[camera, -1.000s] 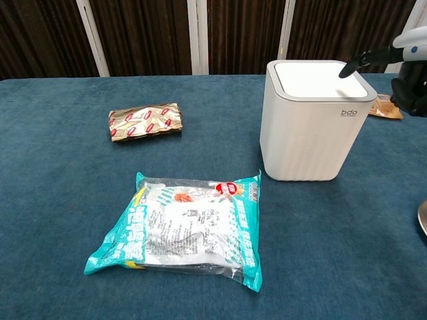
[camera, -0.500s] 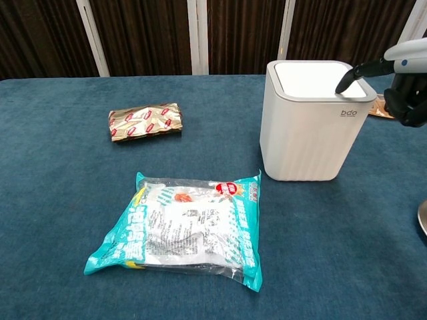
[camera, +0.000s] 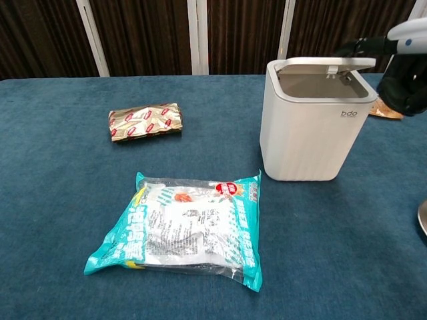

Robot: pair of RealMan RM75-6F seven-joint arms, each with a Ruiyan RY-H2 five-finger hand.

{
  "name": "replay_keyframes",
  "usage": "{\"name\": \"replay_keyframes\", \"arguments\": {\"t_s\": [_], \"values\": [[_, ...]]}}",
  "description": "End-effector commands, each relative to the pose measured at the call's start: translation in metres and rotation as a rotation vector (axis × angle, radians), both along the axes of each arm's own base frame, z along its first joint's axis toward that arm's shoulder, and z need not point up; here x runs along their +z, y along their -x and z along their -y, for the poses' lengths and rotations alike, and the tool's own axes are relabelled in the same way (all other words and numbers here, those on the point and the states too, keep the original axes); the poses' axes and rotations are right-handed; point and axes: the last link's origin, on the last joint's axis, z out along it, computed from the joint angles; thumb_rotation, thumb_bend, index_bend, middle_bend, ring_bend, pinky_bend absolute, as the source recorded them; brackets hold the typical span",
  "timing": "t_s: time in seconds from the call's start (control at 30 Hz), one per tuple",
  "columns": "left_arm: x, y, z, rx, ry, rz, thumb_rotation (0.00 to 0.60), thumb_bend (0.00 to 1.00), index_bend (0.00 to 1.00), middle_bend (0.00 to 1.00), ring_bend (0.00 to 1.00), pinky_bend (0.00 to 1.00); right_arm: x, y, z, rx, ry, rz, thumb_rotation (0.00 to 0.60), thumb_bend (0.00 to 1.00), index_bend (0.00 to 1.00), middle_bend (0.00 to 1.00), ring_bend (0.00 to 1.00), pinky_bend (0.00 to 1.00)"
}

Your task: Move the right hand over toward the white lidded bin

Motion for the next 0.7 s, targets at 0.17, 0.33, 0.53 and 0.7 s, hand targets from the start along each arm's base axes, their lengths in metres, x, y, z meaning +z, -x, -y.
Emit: {"name": "replay_keyframes", "arguments": {"t_s": [0.17,0.33,0.53,0.7], "values": [[0.001,0.001,0.001,0.004,-0.007,0.005,0.600,0.03,0.18,0.05,0.00,0.00,0.052,0.038,-0.021,0.012,0.258,0.141,0.600,0.33,0.00,0.06,0.20,0.30],[0.000,0.000,0.001,0.002,-0.008,0.001,0.600,0.03,0.18,0.05,0.00,0.00,0.058,0.087,-0.055,0.010,0.345,0.149,0.600,0.32,0.00,0.04,0.14,0.23],[0.000,-0.002,0.001,-0.016,-0.014,-0.004,0.600,0.03,0.18,0.05,0.00,0.00,0.048,0.147,-0.092,0.002,0.379,0.144,0.600,0.32,0.00,0.04,0.12,0.14],[-0.002,-0.003,0.001,-0.019,-0.009,-0.009,0.600,0.03,0.18,0.05,0.00,0.00,0.039,0.179,-0.111,-0.031,0.435,0.104,0.600,0.32,0.00,0.04,0.10,0.08]]}}
